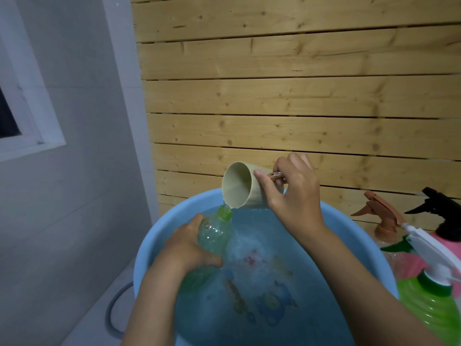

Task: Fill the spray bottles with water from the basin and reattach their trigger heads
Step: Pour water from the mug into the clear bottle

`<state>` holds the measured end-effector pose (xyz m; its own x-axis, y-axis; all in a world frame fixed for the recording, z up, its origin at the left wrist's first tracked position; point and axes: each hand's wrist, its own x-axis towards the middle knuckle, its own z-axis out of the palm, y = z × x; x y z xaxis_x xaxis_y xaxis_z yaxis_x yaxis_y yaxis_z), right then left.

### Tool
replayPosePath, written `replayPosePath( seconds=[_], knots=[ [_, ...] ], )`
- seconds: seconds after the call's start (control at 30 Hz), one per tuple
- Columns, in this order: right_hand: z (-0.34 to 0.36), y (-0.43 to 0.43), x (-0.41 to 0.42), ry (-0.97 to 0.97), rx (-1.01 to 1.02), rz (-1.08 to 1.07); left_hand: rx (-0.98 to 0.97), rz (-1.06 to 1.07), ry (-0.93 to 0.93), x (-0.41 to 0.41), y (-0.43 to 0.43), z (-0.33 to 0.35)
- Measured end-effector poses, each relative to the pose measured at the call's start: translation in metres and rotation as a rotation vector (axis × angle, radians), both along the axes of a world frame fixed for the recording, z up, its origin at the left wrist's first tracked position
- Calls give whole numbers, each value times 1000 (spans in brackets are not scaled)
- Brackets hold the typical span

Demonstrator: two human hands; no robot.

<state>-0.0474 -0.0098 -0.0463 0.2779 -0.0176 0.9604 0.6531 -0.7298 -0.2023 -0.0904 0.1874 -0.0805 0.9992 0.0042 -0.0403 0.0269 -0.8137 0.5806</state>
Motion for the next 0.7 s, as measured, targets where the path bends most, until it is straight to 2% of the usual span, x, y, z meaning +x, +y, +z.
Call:
replayPosePath(
  seconds=[0.7],
  knots=[
    [-1, 1, -1, -27, -23, 3, -43, 13, 19, -1, 0, 0]
  ],
)
